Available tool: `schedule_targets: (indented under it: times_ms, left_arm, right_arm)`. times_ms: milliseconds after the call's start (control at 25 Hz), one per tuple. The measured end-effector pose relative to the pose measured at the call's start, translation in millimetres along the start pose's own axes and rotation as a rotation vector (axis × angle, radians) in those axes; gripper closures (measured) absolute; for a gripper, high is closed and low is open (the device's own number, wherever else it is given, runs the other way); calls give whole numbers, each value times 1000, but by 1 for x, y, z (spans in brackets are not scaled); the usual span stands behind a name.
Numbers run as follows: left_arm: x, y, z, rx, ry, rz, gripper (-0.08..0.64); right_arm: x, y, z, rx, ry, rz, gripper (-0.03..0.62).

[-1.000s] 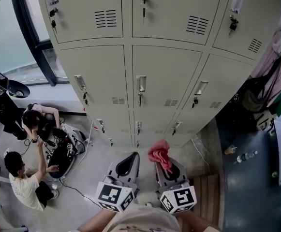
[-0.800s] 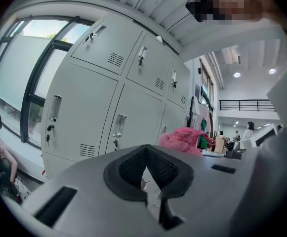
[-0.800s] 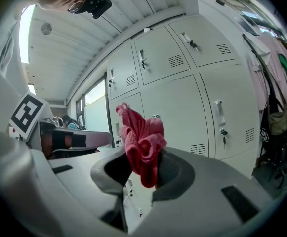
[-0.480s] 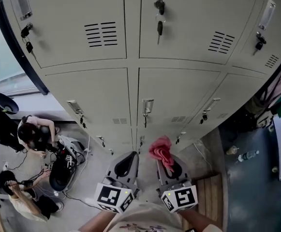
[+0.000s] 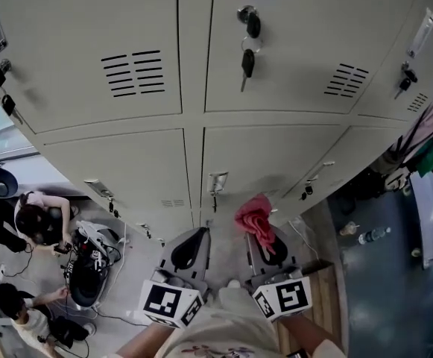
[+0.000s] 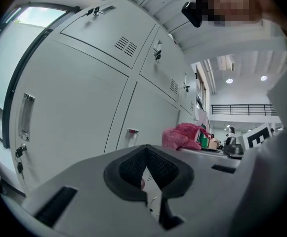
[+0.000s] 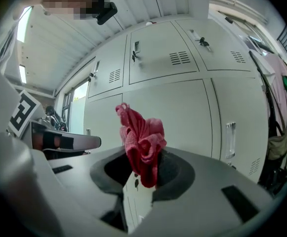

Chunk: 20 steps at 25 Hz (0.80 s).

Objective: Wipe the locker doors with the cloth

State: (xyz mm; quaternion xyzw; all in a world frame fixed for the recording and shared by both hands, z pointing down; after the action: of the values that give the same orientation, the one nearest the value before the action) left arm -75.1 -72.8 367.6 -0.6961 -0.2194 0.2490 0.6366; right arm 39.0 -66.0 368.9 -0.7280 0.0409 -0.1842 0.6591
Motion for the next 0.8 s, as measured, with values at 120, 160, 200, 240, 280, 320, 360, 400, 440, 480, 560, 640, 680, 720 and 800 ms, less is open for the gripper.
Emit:
schedule_targets:
  times_ms: [120, 160, 200, 240, 280, 320, 360, 400, 440, 480, 560, 640, 680, 720, 800]
  left_arm:
    - [3, 7, -13, -3, -5, -22, 555]
    - [5, 9, -16, -9, -2, -24, 555]
    - [7, 10, -18, -11, 3, -26, 555]
    - [8, 13, -21, -9, 9, -25, 555]
    - [8, 16, -23, -6, 15, -21, 555]
    - [8, 19, -26, -2, 21, -18, 555]
    - [8, 21, -29, 2, 25, -18, 555]
    - [8, 24, -31, 5, 28, -21, 555]
    - [8, 26, -34, 7, 28, -24, 555]
    - [8, 29, -36, 9, 27, -27, 555]
    - [9, 33, -40, 12, 22, -34, 555]
    - [11, 35, -45, 13, 15, -42, 555]
    - [13, 36, -48, 13, 11, -44, 555]
    - [15, 35, -49, 12, 8, -44, 555]
    - [21, 34, -53, 10, 3, -38, 555]
  right_arm:
    - [14, 13, -4, 27, 0, 49, 494]
    - [19, 16, -3, 29, 5, 60, 494]
    - [23, 19, -2, 28, 11, 71, 494]
    - [27, 23, -2, 27, 15, 82, 494]
    - [32, 26, -3, 27, 20, 92, 493]
    - [36, 31, -4, 28, 23, 102, 494]
    - [41, 35, -6, 32, 25, 112, 494]
    - [45, 40, -8, 37, 25, 124, 494]
    - [50, 46, -10, 43, 23, 137, 494]
    - [54, 51, -11, 50, 20, 150, 494]
    - [62, 62, -14, 62, 14, 179, 494]
    - [67, 73, -17, 72, 8, 215, 494]
    - [70, 79, -17, 78, 3, 235, 494]
    - [73, 86, -18, 84, -5, 257, 494]
    - [80, 101, -18, 102, -27, 296, 494]
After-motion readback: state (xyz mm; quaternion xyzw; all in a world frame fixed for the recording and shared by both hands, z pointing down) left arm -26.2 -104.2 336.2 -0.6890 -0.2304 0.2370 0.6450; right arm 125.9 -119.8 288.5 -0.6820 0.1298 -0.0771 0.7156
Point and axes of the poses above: the fingertips, and each gripper's own axes: z backward along the fingers, x to its right, y out of its top, the point moved 1 cm from there along z, backward along the fingers, and after that the axes turned 11 degrees about -z, right-handed, at the moved point
